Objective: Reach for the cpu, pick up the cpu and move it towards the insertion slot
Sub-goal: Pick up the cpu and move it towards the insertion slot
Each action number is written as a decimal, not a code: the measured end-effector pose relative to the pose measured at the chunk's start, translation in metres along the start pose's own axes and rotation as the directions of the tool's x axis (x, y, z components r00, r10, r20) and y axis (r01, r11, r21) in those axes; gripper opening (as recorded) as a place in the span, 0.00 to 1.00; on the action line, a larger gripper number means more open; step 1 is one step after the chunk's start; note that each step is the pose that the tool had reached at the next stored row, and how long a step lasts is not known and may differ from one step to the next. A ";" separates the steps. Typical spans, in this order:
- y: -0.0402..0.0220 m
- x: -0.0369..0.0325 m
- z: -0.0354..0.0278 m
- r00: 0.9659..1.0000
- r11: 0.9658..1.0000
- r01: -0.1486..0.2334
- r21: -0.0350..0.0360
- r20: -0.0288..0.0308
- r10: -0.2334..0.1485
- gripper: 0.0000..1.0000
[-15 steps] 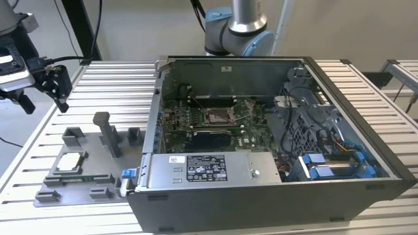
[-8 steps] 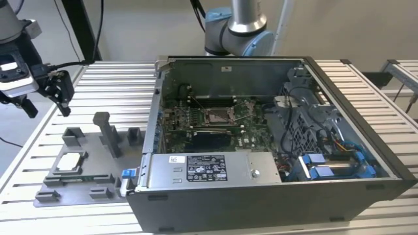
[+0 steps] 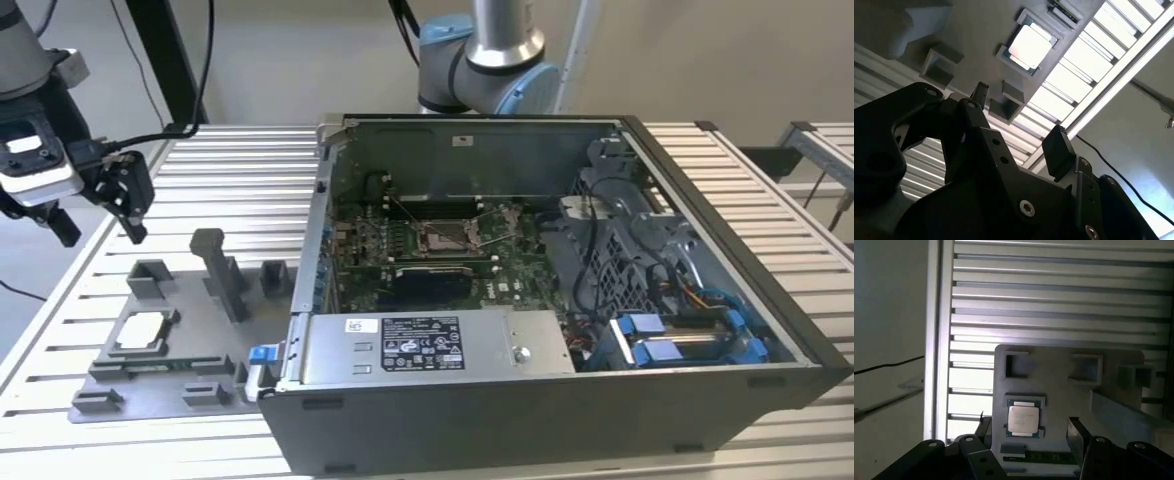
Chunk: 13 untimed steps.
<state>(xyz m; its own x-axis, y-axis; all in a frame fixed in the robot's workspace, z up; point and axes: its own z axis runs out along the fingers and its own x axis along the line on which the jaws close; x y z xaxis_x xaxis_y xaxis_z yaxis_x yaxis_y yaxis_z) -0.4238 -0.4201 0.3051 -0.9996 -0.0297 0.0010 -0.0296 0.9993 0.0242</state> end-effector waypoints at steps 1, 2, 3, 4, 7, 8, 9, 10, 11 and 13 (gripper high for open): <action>0.0000 0.0000 0.0010 1.000 1.000 0.000 0.001 0.000 0.000 1.00; 0.0000 0.0000 0.0021 1.000 1.000 0.000 0.002 0.000 0.000 1.00; 0.0000 0.0000 0.0032 1.000 1.000 0.000 0.004 0.000 0.000 1.00; 0.0000 0.0000 0.0043 1.000 1.000 0.000 0.005 0.000 0.000 1.00; -0.0001 0.0000 0.0072 1.000 1.000 0.000 0.008 0.000 0.000 1.00; 0.0000 0.0000 0.0083 1.000 1.000 0.000 0.010 0.000 0.000 1.00; 0.0000 0.0000 0.0093 1.000 1.000 0.000 0.011 0.000 0.000 1.00; 0.0000 0.0000 0.0103 1.000 1.000 0.000 0.012 0.000 0.000 1.00; 0.0000 0.0000 0.0113 1.000 1.000 0.000 0.013 0.000 0.000 1.00; 0.0000 0.0000 0.0132 1.000 1.000 0.000 0.016 0.000 0.000 1.00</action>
<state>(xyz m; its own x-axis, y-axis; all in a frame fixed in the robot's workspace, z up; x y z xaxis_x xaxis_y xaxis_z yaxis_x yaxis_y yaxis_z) -0.4238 -0.4198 0.2918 -0.9996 -0.0296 0.0014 -0.0296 0.9995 0.0081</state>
